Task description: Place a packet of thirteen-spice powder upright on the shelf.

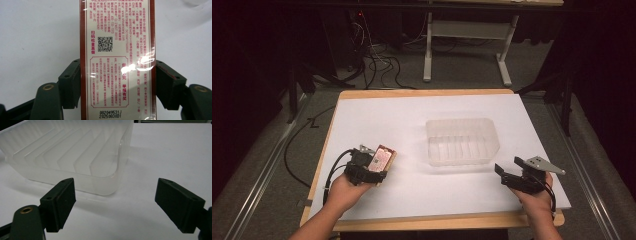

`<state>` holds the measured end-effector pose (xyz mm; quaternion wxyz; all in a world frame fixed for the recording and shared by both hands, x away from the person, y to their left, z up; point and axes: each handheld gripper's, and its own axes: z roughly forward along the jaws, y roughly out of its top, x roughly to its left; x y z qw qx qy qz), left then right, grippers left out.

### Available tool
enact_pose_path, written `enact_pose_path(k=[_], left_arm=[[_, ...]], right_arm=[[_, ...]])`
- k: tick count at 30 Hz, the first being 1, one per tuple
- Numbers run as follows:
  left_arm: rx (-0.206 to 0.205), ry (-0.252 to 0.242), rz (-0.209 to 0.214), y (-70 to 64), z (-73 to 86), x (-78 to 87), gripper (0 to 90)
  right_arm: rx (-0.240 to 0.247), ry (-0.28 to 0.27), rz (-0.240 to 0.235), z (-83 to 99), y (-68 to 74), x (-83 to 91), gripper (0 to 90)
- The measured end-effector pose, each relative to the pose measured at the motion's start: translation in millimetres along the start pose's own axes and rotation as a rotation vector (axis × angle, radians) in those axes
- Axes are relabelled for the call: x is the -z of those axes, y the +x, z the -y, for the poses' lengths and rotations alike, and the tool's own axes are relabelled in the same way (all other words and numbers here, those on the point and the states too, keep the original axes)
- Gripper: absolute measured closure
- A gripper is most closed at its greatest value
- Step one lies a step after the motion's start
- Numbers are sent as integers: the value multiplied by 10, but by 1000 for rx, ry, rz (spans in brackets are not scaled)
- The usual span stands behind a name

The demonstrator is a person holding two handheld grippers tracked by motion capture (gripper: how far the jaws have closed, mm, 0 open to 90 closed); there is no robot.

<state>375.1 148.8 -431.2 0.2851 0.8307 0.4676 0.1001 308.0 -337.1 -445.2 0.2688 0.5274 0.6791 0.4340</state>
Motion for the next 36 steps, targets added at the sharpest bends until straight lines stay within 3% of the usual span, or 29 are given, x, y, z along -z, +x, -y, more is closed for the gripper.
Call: enact_pose_path(k=[3,4,6,9,13,16,17,22,23,27,29,31,36], left_arm=[[-6,-61,-11,-3,18,6,325],[-6,-61,-11,-3,18,6,325],[-1,-115,-20,-1,32,18,325],[10,-161,-11,13,30,21,325],[39,-200,1,34,0,-26,325],[38,-219,-10,32,-11,-53,325],[58,-240,7,41,0,-72,325],[62,-305,12,37,100,-88,325],[63,-317,32,69,116,-50,325],[62,-348,28,115,152,36,325],[93,-366,45,152,190,68,325],[90,-375,41,148,196,79,325],[29,-444,34,-19,192,150,325]], right_arm=[[0,0,2,0,4,0,175],[0,0,2,0,4,0,175],[-2,-1,1,0,7,2,175],[-1,-2,2,1,10,2,176],[9,-3,4,-1,13,-3,178],[10,-3,3,0,21,-6,180],[11,-3,2,0,22,-6,180],[17,-3,0,4,21,-9,182],[13,-2,-2,7,20,-8,182],[13,-8,3,11,8,-2,182],[11,-16,10,8,-2,15,185],[6,-22,15,2,-2,27,185],[16,-38,19,-6,5,55,192]])
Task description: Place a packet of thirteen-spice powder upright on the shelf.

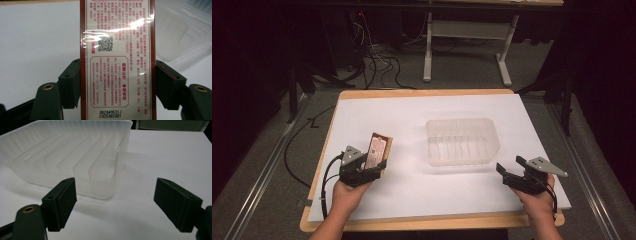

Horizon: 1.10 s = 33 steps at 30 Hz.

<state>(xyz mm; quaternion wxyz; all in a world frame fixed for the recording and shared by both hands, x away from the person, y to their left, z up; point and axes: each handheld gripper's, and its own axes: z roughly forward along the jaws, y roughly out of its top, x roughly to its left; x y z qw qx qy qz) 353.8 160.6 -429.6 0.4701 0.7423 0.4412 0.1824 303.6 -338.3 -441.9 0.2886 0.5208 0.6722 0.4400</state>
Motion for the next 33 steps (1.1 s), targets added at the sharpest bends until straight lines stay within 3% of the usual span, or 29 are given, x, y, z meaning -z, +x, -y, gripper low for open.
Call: enact_pose_path(k=[7,16,22,26,33], left_arm=[[-47,-74,34,-235,-35,50,325],[-99,-90,74,-450,-34,24,325],[-131,-114,105,-660,-57,-26,326],[-149,-113,126,-760,-64,-69,326],[-187,-104,162,-973,-64,-191,325]], right_arm=[[41,-52,-21,-63,78,79,226],[69,-89,-62,-142,221,109,223],[83,-98,-109,-211,414,94,215],[87,-72,-130,-259,570,8,195],[87,-74,-183,-351,802,-81,178]])
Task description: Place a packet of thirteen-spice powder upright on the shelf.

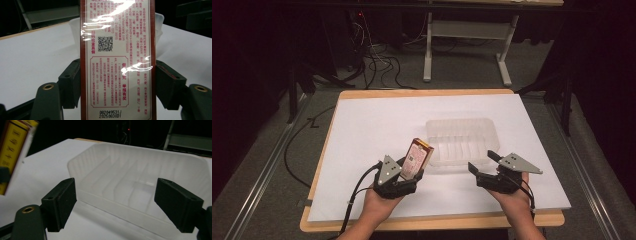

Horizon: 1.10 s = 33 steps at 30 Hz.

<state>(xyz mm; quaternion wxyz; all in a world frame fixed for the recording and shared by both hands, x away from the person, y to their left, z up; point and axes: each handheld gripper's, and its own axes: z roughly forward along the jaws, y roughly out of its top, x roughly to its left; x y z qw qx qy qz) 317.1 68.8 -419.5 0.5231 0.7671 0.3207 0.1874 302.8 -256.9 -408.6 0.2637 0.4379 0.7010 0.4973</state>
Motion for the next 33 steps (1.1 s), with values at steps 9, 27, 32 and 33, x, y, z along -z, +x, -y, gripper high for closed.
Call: enact_pose_path(k=[9,27,32,33], left_arm=[[-31,17,31,-226,7,-235,325],[-68,15,33,-432,51,-317,325],[-81,15,36,-450,52,-311,325],[-82,15,37,-447,49,-309,325]], right_arm=[[-6,-27,-86,-169,272,-131,163],[-106,10,-210,-178,530,-322,151],[-108,23,-231,-148,530,-351,215],[-108,26,-230,-142,526,-356,219]])
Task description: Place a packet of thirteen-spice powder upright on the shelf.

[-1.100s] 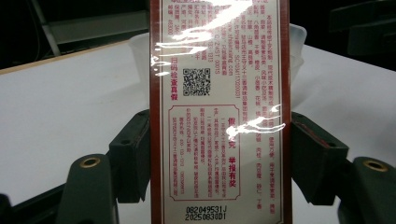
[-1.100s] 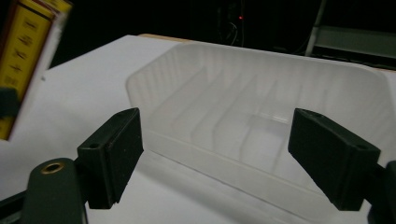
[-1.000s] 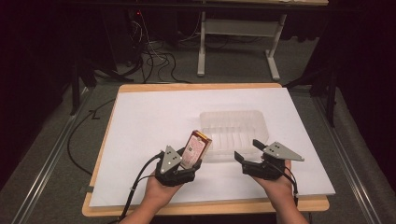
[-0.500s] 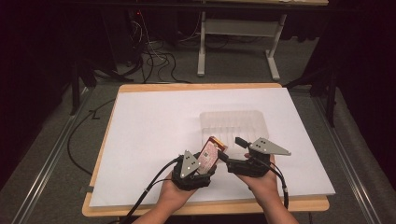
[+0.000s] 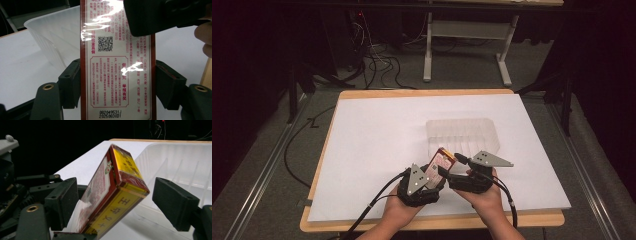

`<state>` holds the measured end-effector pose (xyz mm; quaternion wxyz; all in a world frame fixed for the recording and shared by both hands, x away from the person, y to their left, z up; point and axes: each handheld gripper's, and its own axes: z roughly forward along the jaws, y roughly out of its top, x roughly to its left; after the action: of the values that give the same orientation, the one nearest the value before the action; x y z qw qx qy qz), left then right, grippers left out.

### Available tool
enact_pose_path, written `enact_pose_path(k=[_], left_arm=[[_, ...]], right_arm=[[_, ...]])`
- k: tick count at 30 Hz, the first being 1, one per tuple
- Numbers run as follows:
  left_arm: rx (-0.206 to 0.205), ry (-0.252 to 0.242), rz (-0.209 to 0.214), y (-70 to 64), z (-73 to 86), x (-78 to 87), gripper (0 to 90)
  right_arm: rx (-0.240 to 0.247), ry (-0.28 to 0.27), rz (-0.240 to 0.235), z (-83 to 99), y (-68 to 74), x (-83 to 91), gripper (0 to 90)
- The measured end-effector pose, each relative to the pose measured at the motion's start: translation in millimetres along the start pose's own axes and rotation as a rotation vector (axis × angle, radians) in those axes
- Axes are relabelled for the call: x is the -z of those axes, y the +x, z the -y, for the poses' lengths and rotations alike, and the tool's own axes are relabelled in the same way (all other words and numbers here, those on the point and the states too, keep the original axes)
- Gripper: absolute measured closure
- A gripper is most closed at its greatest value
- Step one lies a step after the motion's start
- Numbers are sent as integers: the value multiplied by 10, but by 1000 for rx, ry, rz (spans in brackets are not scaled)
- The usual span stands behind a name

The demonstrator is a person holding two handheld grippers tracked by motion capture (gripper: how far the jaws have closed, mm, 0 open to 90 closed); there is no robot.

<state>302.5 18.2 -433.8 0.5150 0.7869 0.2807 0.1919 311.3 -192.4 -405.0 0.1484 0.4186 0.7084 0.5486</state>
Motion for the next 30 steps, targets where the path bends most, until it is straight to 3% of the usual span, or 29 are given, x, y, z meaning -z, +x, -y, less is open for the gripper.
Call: enact_pose_path(k=[8,16,30], left_arm=[[-4,-3,-13,4,-7,12,325],[-19,14,-25,-16,12,-13,325],[16,37,1,19,42,-49,324]], right_arm=[[-31,6,-13,38,-56,-10,280],[-47,-25,-41,29,-68,42,476],[-59,-25,-83,28,-57,69,638]])
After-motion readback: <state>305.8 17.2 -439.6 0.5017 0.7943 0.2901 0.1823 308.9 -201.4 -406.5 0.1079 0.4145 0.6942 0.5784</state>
